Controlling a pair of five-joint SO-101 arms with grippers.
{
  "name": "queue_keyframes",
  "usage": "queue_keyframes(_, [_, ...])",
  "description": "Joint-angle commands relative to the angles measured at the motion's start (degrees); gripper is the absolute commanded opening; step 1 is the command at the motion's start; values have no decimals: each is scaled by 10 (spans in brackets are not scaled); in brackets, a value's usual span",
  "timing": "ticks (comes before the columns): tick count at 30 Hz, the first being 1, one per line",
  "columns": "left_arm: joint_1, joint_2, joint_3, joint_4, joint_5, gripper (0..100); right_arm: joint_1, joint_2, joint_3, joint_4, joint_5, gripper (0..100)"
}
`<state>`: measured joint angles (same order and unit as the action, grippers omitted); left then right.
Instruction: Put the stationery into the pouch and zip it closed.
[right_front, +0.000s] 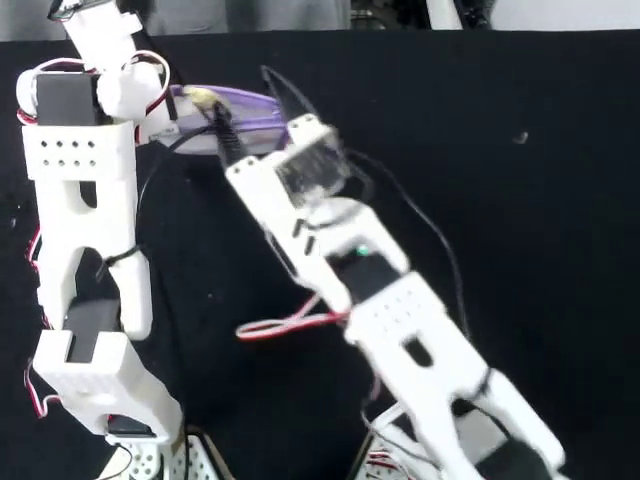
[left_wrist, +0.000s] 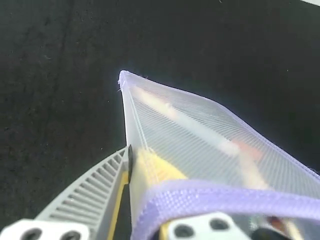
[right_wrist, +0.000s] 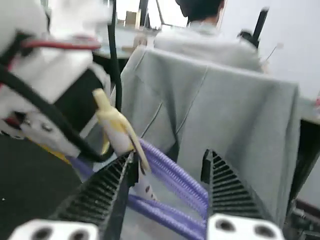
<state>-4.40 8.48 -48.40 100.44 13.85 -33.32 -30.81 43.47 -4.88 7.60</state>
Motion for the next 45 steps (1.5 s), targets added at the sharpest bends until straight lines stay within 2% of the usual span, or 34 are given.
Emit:
queue_keyframes(1, [-4,-35,-8,3,4,30,-4,2,-41,-14,-25,204])
queue_keyframes(9, [22,-39,-9,4,4,30,11,-93,2,-18,-30,204])
queue_keyframes(14, [68,-97,13,4,-43,30,48,68,-87,-13,-36,204])
queue_keyframes(17, [76,-142,29,0,-48,30,53,153,-142,23,-67,204])
queue_keyframes(21, [22,-163,29,-13,-44,30,49,118,-182,121,-82,204])
queue_keyframes(25, [-44,-136,37,-29,18,30,49,-7,-187,200,-78,204])
queue_keyframes(29, [-88,-85,52,-49,46,30,63,-100,-186,240,-76,204])
queue_keyframes(39, [-84,-40,51,-34,45,30,126,-120,-204,253,-76,204])
queue_keyframes(45, [-98,-36,51,-38,44,30,162,-120,-241,391,-76,204])
